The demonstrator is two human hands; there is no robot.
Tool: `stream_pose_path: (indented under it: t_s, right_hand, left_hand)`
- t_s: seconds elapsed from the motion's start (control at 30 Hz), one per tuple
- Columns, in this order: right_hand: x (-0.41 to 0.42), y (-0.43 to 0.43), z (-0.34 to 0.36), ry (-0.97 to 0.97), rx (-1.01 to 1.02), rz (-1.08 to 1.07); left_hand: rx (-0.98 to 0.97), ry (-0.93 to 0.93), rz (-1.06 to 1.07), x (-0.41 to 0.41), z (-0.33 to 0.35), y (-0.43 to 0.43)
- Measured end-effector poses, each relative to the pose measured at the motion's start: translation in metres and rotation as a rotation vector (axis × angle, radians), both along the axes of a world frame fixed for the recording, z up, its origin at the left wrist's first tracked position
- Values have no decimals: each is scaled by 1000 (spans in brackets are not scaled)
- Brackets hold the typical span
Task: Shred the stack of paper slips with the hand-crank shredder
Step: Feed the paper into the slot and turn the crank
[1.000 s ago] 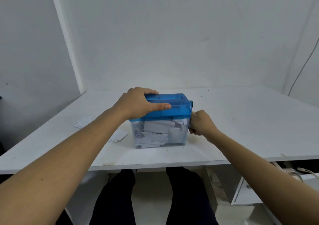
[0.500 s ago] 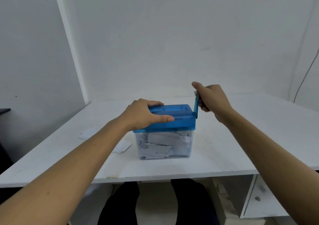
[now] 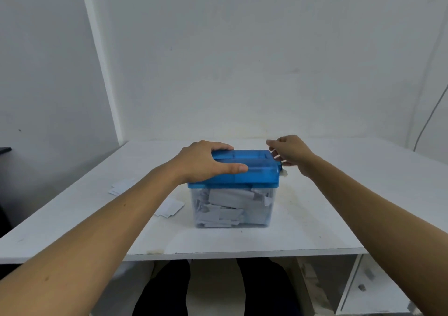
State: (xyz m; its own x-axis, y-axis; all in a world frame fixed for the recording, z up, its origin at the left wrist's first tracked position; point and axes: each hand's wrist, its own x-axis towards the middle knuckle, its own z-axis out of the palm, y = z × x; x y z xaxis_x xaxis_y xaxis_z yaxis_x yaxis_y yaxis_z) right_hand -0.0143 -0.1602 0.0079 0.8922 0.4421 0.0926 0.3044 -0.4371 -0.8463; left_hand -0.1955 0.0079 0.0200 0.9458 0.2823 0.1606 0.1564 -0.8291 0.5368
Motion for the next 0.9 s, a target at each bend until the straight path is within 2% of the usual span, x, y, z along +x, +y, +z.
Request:
stream_pose_path:
  t_s: [0.13,0.3,0.4,0.63,0.8,0.9]
  right_hand:
    - [-18,11,34,-142,59,129]
    - [-49,42,58,-361,-96,267]
    - [-59,59,61,-409,-151,289]
    - [-100,94,68,-491,-165,361]
    - [-143,129,65,-706,-323,372]
    - [-174,150,57,-795,-402,432]
  left_hand:
    - [21,91,-38,0,13,4]
    - [38,77,-68,-1,24,10]
    - [-1,38,-56,-6,29,18]
    - [-56,-112,114,-40,33,57]
    - [-216,-232,256,-79,4,97]
    - [-205,-146,342,-99,-31,118]
